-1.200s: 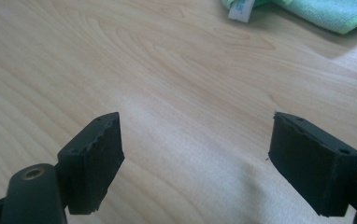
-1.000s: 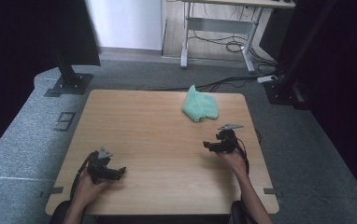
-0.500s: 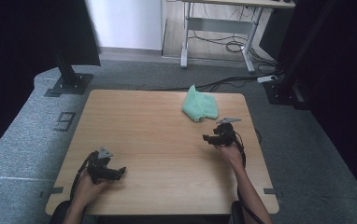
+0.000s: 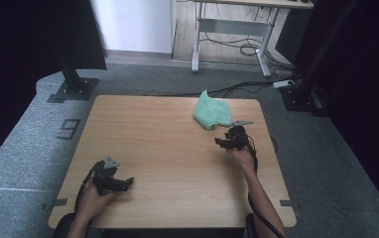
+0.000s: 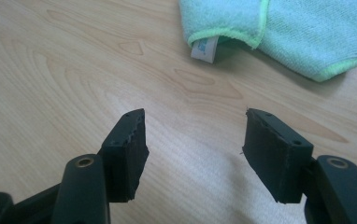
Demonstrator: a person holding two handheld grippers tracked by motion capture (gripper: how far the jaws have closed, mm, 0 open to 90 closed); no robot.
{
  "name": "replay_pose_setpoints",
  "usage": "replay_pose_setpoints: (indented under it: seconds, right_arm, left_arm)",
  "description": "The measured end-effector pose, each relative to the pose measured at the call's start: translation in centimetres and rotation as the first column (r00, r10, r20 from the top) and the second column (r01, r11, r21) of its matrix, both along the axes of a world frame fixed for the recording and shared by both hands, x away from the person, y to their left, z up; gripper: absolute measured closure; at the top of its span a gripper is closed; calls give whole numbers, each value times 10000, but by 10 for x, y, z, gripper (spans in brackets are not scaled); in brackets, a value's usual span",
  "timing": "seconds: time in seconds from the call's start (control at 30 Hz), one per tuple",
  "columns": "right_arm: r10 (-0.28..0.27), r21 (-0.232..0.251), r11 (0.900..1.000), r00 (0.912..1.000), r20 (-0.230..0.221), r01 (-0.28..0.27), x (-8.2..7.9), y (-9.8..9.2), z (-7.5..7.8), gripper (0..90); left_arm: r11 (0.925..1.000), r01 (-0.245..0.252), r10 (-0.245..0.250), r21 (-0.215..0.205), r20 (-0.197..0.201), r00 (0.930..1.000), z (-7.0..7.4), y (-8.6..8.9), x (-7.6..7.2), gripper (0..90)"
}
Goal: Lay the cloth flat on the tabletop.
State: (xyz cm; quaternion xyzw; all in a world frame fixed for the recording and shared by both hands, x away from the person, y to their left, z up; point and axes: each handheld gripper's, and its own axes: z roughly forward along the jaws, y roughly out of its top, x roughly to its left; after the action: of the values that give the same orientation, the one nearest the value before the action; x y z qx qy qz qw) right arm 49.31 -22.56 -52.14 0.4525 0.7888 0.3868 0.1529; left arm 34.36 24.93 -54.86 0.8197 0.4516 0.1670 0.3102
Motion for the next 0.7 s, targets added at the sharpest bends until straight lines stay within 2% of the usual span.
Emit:
replay_pose_setpoints:
  seconds: [0.23,0.7]
  right_arm:
    - [-32,49,10000,10000,-90,32,12,3,1,416]
    - [-179,-395,9991,9998,-24,178,29,9,-2,483]
  left_arm:
    - [10000,-1,1,-2,1,10000,0,0,0,0]
    - [10000,-1,1,-4,0,10000,0,0,0,0]
